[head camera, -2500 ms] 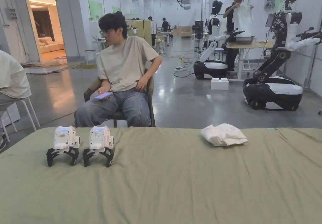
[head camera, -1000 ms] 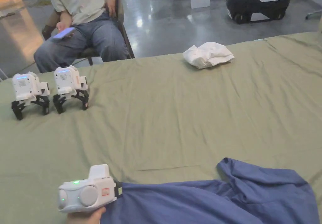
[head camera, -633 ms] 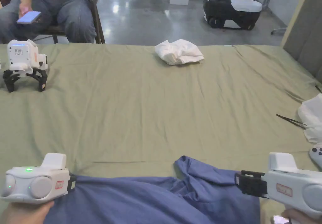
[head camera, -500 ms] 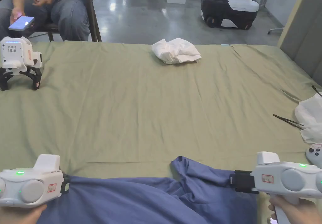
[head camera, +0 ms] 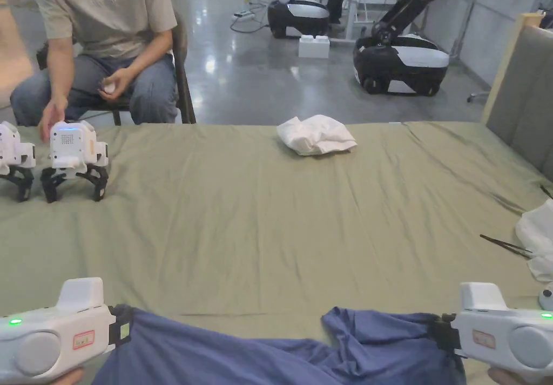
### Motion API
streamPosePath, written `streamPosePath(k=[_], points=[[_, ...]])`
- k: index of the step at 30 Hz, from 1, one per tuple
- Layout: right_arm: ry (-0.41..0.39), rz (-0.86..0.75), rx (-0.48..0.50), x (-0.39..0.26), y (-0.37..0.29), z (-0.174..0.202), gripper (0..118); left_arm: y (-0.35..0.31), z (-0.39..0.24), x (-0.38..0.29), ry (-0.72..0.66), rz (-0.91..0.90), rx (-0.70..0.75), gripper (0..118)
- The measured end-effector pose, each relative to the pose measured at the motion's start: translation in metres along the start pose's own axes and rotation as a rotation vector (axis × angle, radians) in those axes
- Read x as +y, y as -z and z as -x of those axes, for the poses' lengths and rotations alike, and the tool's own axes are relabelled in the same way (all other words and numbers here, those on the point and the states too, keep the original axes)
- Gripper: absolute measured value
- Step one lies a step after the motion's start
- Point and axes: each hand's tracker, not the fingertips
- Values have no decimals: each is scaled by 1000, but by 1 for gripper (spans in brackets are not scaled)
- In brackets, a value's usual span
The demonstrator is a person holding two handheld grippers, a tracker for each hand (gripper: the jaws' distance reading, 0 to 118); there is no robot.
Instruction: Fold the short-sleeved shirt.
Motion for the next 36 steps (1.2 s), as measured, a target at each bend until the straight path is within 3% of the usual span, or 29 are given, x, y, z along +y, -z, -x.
streamPosePath(k=[3, 5, 10, 16, 23, 30, 36], points=[[76, -161, 70, 17, -63, 3, 0, -73, 10, 25, -86, -136, -129, 0], [107, -249, 95, 35, -101, 5, 0, -122, 4, 44, -54, -218, -139, 0], [64, -464, 93, 93, -189, 26, 0, -221, -4, 97, -8, -430, -159, 0], [1, -647, 45, 177, -253, 54, 0, -296, -10, 169, 23, -615, -71, 0], [-50, -761, 8, 271, -285, 89, 0, -318, -11, 239, 15, -736, 25, 0], [-126, -837, -103, 334, -279, 117, 0, -278, -8, 289, 39, -764, 102, 0], [-117, -865, -137, 384, -263, 121, 0, -242, -5, 324, 40, -766, 130, 0]])
